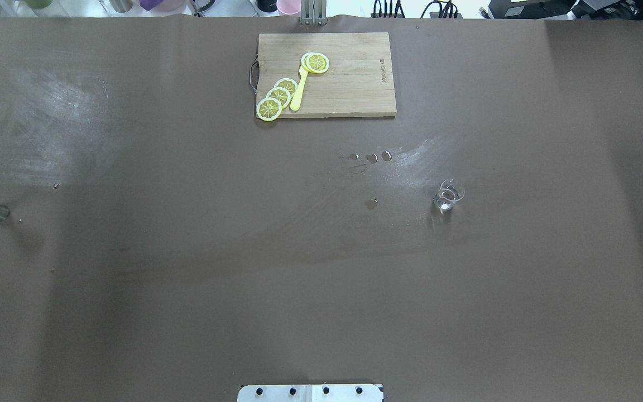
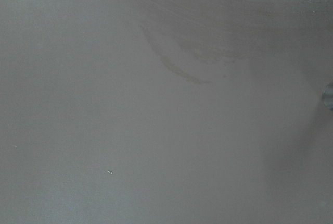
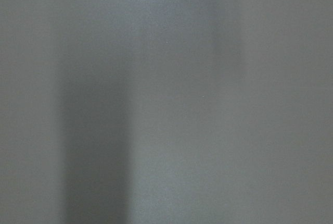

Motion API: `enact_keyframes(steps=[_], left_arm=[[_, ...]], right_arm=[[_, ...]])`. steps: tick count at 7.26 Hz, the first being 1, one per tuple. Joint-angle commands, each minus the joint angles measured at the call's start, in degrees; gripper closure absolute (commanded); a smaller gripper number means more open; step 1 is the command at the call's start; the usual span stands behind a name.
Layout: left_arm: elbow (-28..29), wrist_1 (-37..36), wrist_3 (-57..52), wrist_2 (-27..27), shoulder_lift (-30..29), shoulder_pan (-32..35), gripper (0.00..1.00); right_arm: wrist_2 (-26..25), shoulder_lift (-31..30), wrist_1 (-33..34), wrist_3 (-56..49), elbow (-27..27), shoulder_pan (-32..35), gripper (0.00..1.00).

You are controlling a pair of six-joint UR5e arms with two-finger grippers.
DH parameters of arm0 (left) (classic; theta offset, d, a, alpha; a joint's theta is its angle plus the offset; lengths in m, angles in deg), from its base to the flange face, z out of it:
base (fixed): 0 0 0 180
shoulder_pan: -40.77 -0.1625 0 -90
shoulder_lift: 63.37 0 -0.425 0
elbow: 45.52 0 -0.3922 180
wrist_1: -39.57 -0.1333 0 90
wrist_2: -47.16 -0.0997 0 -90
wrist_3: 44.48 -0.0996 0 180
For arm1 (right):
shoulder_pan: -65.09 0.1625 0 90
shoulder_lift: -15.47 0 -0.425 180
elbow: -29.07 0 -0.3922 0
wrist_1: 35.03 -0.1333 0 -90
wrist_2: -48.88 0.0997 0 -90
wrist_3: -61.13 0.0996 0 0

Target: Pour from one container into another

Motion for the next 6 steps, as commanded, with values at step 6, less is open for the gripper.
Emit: enact_keyframes(steps=[6], left_arm=[[0.1, 0.4, 0.0, -0.1, 0.1, 0.2, 0.02]], right_arm=[[0.1, 0.6, -0.2, -0.8, 0.3, -0.1, 0.00]])
